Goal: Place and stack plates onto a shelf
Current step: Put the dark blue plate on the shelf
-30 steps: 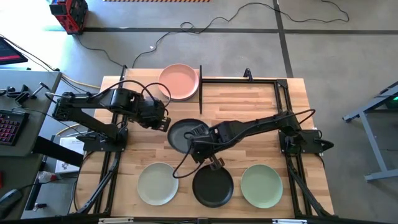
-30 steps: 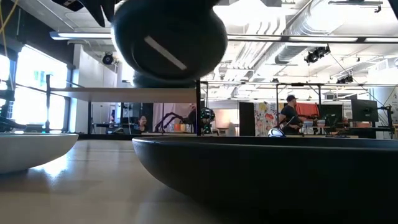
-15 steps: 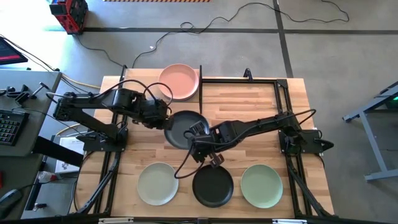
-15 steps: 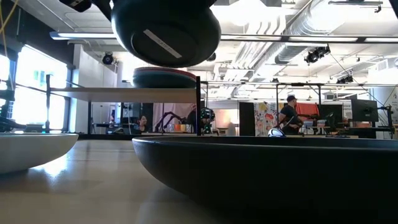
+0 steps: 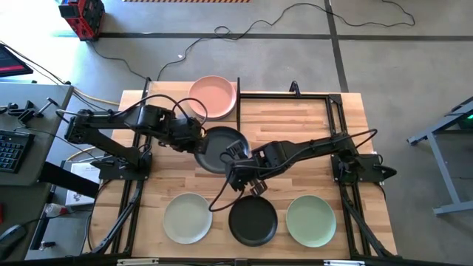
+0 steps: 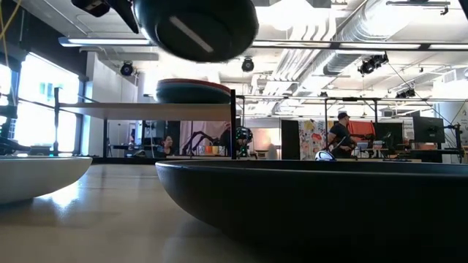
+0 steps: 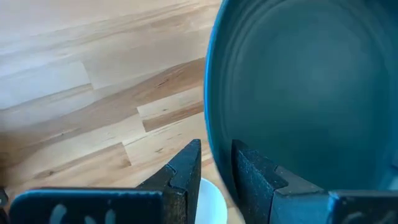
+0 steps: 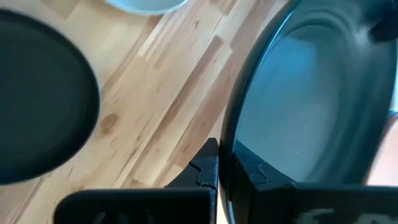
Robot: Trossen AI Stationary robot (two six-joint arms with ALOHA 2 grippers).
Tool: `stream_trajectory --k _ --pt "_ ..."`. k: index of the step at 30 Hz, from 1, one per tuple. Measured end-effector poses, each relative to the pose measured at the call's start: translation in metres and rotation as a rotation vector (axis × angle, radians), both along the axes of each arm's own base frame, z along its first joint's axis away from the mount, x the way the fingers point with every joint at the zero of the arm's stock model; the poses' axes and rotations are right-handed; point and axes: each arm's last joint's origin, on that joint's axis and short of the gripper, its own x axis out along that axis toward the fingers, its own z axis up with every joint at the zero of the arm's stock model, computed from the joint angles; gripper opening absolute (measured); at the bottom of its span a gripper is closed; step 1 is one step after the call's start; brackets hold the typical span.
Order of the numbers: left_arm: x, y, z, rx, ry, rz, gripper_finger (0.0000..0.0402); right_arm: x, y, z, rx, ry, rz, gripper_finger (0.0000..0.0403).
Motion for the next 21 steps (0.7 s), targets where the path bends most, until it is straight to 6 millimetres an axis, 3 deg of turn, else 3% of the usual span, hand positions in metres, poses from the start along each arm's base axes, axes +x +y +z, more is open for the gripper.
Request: stream_trajectory --k 8,17,21 --pt "0.0039 0.0023 -0.0027 0.024 0.008 -0.019 0.0072 -0.0021 -0.0015 0.0026 0.003 0.010 -0.010 0.0000" --pt "0.0043 0.0028 -0.0017 0.042 -0.003 -0.033 0.0010 -0.0034 -0.0020 0.0016 0.008 0.024 -0.023 0.0000" --pt "0.0053 0.0026 -0.0029 0.045 0.006 -0.039 0.0007 -0.0037 -0.0015 0.0015 0.009 0.029 -0.014 0.0000"
